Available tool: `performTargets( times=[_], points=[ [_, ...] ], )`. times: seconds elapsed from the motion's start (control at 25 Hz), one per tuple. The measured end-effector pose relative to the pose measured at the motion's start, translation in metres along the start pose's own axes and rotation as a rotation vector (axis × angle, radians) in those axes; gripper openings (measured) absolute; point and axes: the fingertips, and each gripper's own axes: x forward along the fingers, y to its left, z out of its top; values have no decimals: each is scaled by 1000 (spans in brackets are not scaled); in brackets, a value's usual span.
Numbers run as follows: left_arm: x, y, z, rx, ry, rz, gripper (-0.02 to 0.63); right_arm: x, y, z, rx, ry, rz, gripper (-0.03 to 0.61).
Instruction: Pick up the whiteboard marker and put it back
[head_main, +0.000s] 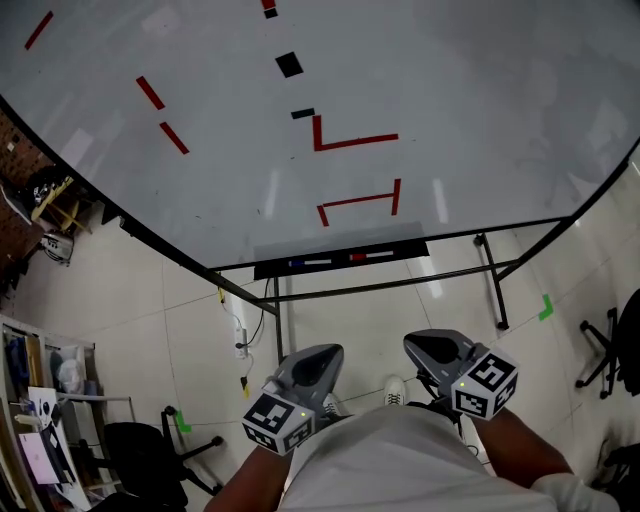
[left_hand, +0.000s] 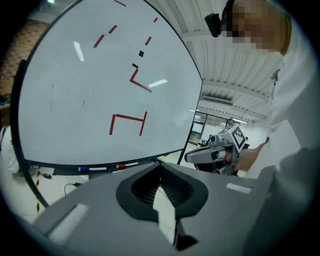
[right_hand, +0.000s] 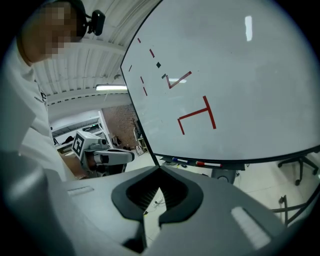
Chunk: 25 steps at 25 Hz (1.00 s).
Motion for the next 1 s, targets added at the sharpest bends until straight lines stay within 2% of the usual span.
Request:
performTargets(
  times=[0.4, 0.68, 1.0],
  points=[
    [-34, 19, -6, -3, 1, -54, 17, 26, 39, -12, 15, 1, -45, 2],
    [-49, 25, -10, -7, -6, -70, 17, 31, 50, -11, -5, 7, -79, 1],
    [-55, 26, -14, -14, -12, -72, 17, 35, 56, -15, -17, 22, -76, 2]
  ],
)
